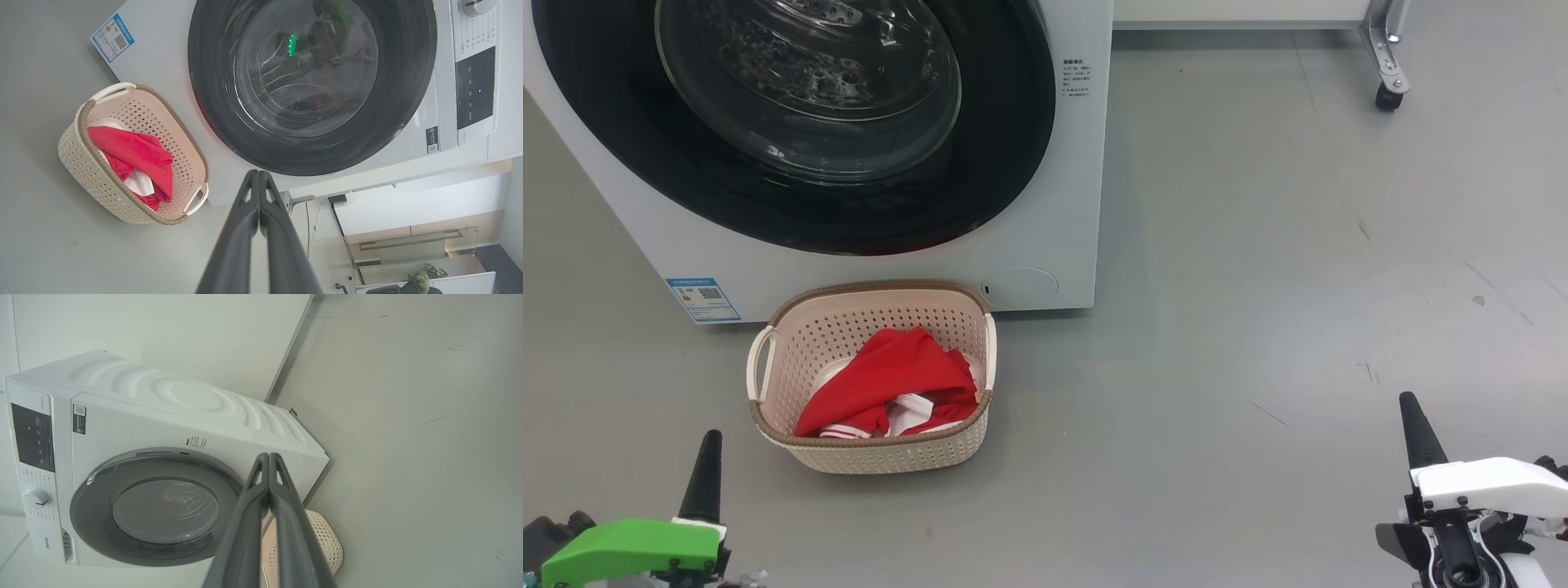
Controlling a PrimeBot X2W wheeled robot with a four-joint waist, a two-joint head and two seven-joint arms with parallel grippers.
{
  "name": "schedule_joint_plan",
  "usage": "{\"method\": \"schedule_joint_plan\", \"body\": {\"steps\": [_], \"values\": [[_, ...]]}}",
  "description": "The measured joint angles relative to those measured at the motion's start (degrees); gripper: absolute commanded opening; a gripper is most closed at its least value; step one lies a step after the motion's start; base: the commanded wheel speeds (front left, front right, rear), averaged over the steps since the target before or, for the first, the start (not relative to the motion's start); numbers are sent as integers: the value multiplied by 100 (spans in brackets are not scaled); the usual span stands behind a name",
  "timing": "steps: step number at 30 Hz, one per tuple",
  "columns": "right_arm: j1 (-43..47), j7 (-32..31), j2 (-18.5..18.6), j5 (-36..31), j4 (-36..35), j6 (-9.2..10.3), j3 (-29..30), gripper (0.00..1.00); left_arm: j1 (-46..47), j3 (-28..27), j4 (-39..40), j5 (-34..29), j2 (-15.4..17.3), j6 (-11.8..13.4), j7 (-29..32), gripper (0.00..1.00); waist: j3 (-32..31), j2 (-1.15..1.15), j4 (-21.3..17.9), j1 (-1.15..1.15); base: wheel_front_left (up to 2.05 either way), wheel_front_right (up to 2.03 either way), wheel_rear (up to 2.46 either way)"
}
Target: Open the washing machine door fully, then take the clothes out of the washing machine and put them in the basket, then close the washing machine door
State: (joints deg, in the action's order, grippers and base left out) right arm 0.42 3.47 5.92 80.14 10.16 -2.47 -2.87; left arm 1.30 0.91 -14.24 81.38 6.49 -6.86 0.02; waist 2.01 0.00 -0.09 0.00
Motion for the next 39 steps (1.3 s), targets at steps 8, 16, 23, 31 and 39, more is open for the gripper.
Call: {"method": "schedule_joint_plan", "body": {"steps": [8, 16, 23, 31, 39], "values": [[-97, -132, 44, 621, 114, -104, 91, 0, 102, -97, -25, 419, -70, -1, 152, 0, -64, 0, 4, 0, 0, 0, 0], [-155, -249, 87, 1260, 227, -247, 194, 0, 106, -199, -70, 849, -188, -1, 303, 0, -129, 0, 8, 0, 0, 0, 0], [-237, -324, 121, 1779, 311, -352, 274, 0, 113, -278, -115, 1190, -245, -1, 405, 0, -180, 0, 12, 0, 0, 0, 0], [-251, -350, 126, 1809, 359, -354, 281, 0, 126, -286, -140, 1277, -255, -1, 422, 0, -180, 0, 11, 0, 0, 0, 0], [-283, -368, 126, 1809, 403, -394, 285, 0, 181, -288, -153, 1277, -256, -1, 422, 0, -181, 0, 11, 0, 0, 0, 0]]}}
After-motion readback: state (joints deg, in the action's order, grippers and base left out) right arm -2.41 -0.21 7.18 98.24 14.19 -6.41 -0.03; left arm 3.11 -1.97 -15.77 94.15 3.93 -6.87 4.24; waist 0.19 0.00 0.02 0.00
